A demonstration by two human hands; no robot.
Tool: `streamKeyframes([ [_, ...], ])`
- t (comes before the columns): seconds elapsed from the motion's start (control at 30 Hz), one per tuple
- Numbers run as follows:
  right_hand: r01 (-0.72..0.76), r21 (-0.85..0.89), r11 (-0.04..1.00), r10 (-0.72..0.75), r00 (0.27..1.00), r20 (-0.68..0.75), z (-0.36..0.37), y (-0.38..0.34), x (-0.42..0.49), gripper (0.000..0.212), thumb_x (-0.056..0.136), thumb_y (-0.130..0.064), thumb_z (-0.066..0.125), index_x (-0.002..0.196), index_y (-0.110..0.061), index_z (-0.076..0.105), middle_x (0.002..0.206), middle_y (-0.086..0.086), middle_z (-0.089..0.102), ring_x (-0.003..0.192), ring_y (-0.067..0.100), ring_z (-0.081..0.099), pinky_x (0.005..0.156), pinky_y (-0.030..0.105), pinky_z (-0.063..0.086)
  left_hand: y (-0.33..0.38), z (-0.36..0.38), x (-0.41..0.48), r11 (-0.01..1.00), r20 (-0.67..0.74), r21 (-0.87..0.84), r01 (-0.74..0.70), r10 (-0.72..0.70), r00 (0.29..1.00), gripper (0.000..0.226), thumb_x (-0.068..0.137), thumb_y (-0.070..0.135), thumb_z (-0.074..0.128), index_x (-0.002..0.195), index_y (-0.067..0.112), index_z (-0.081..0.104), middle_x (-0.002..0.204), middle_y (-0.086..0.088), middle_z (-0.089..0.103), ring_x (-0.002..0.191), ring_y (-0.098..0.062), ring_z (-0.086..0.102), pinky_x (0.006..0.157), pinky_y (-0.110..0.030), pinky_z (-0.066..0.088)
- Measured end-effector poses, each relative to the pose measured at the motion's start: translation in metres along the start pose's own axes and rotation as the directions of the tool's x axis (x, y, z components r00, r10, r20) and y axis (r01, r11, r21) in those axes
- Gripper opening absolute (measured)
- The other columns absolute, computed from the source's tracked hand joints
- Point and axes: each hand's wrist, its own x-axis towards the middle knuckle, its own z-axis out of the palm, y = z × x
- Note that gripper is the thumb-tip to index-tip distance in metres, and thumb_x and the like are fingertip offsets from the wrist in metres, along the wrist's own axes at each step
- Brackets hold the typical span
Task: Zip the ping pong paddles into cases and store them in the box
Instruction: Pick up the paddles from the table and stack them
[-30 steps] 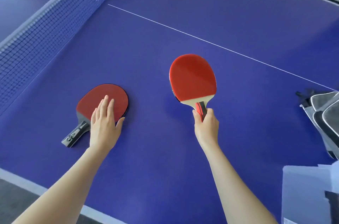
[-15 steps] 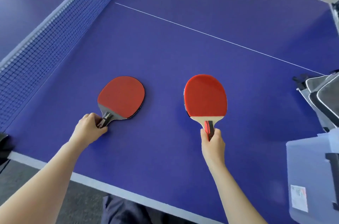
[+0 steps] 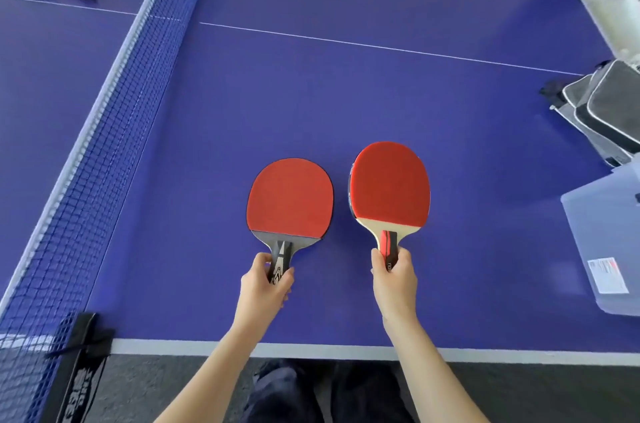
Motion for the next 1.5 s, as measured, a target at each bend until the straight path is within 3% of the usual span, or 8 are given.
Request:
streamKeyframes([
  [0.3, -0.026, -0.036, 0.999, 0.029, 0.995, 0.093, 0.064, 0.016, -0.072, 0.011, 0.095, -0.028, 0.053, 0.091, -0.019, 0.048, 0.081, -0.003, 0.060, 0.076, 0.015, 0.059, 0.066, 0.028, 0.045, -0.037, 0.022, -0.032, 0.998, -0.072, -0.004, 0.068, -0.068, 0.995, 0.021, 0.088, 0.021, 0.065, 0.098, 0.015, 0.048, 0.071, -0.007, 0.064, 0.059, -0.025, 0.062, 0.062, -0.038, 0.053],
  [0.43, -0.043, -0.045, 0.998, 0.049, 0.988, 0.148, 0.084, 0.014, -0.080, 0.009, 0.095, -0.024, 0.055, 0.096, -0.019, 0.048, 0.086, -0.006, 0.058, 0.081, 0.015, 0.060, 0.071, 0.027, 0.048, -0.036, 0.019, -0.027, 0.995, -0.107, -0.065, 0.071, -0.078, 0.991, 0.022, 0.088, 0.017, 0.066, 0.098, 0.012, 0.048, 0.074, -0.004, 0.057, 0.050, -0.010, 0.049, 0.044, -0.015, 0.040],
  [0.53, -0.061, -0.061, 0.996, 0.070, 0.987, 0.148, 0.094, 0.011, -0.079, 0.012, 0.095, -0.024, 0.055, 0.101, -0.015, 0.049, 0.096, 0.003, 0.063, 0.090, 0.020, 0.062, 0.077, 0.031, 0.051, -0.035, 0.017, -0.022, 0.994, -0.116, -0.054, 0.098, -0.104, 0.988, 0.024, 0.087, 0.018, 0.066, 0.102, 0.013, 0.047, 0.075, -0.002, 0.053, 0.057, -0.015, 0.043, 0.049, -0.024, 0.037],
  [0.67, -0.059, -0.072, 0.996, 0.068, 0.990, 0.127, 0.099, 0.008, -0.073, 0.012, 0.096, -0.023, 0.054, 0.101, -0.013, 0.049, 0.102, 0.005, 0.062, 0.093, 0.021, 0.061, 0.076, 0.029, 0.048, -0.035, 0.013, -0.021, 0.993, -0.048, -0.071, 0.096, -0.100, 0.994, 0.017, 0.090, 0.025, 0.064, 0.095, 0.019, 0.049, 0.078, 0.004, 0.055, 0.069, -0.017, 0.053, 0.060, -0.027, 0.042],
  [0.77, -0.033, -0.117, 0.993, 0.048, 0.991, 0.122, 0.104, 0.010, -0.069, 0.024, 0.096, -0.023, 0.053, 0.112, -0.004, 0.053, 0.110, 0.008, 0.058, 0.100, 0.024, 0.060, 0.081, 0.031, 0.049, -0.039, 0.005, -0.021, 0.945, 0.083, -0.284, 0.160, -0.143, 0.986, 0.013, 0.096, 0.026, 0.055, 0.092, 0.015, 0.061, 0.085, -0.003, 0.066, 0.079, -0.016, 0.061, 0.068, -0.023, 0.048],
  [1.03, 0.001, -0.154, 0.988, 0.012, 0.996, 0.084, 0.123, 0.017, -0.082, 0.028, 0.096, -0.025, 0.053, 0.113, -0.004, 0.051, 0.107, 0.003, 0.041, 0.093, 0.024, 0.060, 0.081, 0.036, 0.053, -0.035, -0.006, -0.022, 0.912, 0.186, -0.345, 0.221, -0.165, 0.969, 0.030, 0.098, 0.018, 0.047, 0.068, 0.017, 0.053, 0.060, 0.008, 0.050, 0.059, -0.009, 0.044, 0.058, -0.022, 0.038],
  [1.3, 0.016, -0.132, 0.991, -0.007, 0.997, 0.071, 0.130, 0.021, -0.083, 0.031, 0.097, -0.027, 0.052, 0.120, -0.007, 0.049, 0.112, 0.003, 0.044, 0.101, 0.023, 0.058, 0.084, 0.035, 0.053, -0.038, -0.011, -0.020, 0.901, 0.197, -0.377, 0.216, -0.150, 0.969, 0.030, 0.100, 0.027, 0.047, 0.076, 0.011, 0.056, 0.068, 0.001, 0.052, 0.063, -0.011, 0.047, 0.058, -0.022, 0.040],
  [1.5, 0.093, -0.161, 0.983, -0.071, 0.988, 0.135, 0.119, 0.035, -0.079, 0.016, 0.097, -0.016, 0.048, 0.107, -0.015, 0.060, 0.104, -0.005, 0.050, 0.108, 0.017, 0.047, 0.094, 0.039, 0.046, -0.037, -0.007, -0.020, 0.894, 0.204, -0.396, 0.210, -0.138, 0.969, 0.034, 0.099, 0.031, 0.051, 0.071, 0.012, 0.053, 0.051, 0.014, 0.048, 0.048, -0.001, 0.047, 0.049, -0.011, 0.040],
])
